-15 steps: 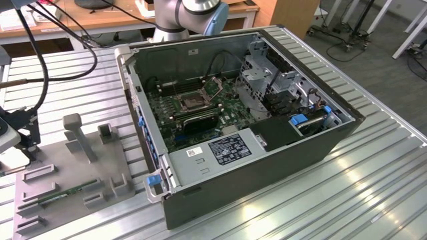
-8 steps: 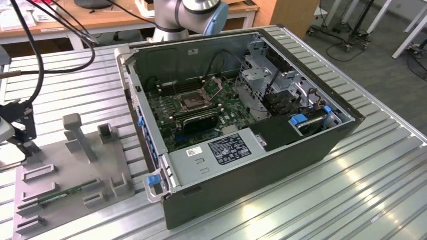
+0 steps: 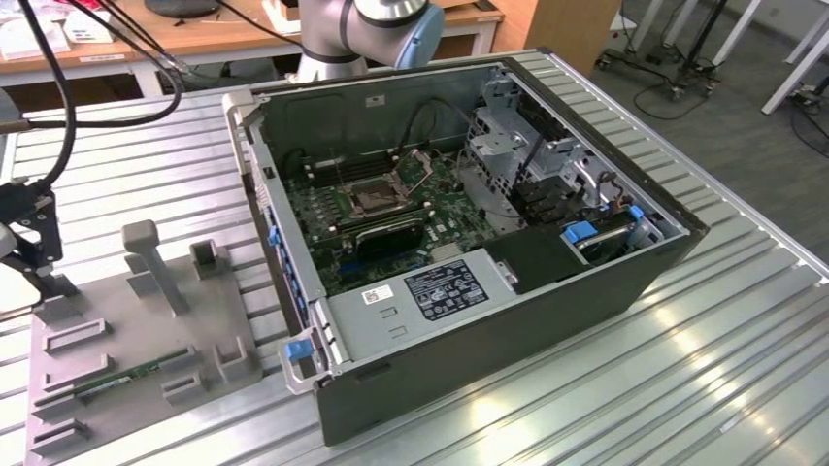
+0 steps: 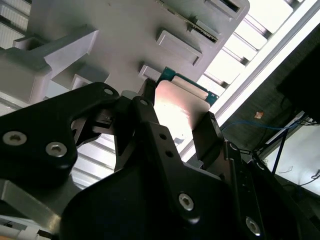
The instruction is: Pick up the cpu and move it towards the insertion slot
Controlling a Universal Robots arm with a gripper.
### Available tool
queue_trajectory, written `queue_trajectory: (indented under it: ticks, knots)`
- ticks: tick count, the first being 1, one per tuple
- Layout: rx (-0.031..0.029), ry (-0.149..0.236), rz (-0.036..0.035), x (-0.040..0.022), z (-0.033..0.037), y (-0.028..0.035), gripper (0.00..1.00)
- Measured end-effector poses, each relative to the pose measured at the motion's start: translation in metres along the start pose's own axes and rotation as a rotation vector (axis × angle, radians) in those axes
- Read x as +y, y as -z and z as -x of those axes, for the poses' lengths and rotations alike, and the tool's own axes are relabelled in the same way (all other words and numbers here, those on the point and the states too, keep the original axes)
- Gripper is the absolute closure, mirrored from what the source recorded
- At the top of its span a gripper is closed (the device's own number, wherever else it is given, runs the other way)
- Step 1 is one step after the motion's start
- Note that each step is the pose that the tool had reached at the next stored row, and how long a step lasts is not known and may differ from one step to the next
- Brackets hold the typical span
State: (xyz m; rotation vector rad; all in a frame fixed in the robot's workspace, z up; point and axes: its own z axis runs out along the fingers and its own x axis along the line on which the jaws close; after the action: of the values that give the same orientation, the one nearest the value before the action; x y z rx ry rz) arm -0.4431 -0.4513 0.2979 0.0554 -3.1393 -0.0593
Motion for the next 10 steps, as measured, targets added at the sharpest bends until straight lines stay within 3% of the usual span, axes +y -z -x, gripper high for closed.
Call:
queue_trajectory:
  ticks: [10]
  knots:
    - [-0.0001,0.000,0.0001,0.0000,0.0000,0.0002,0.45]
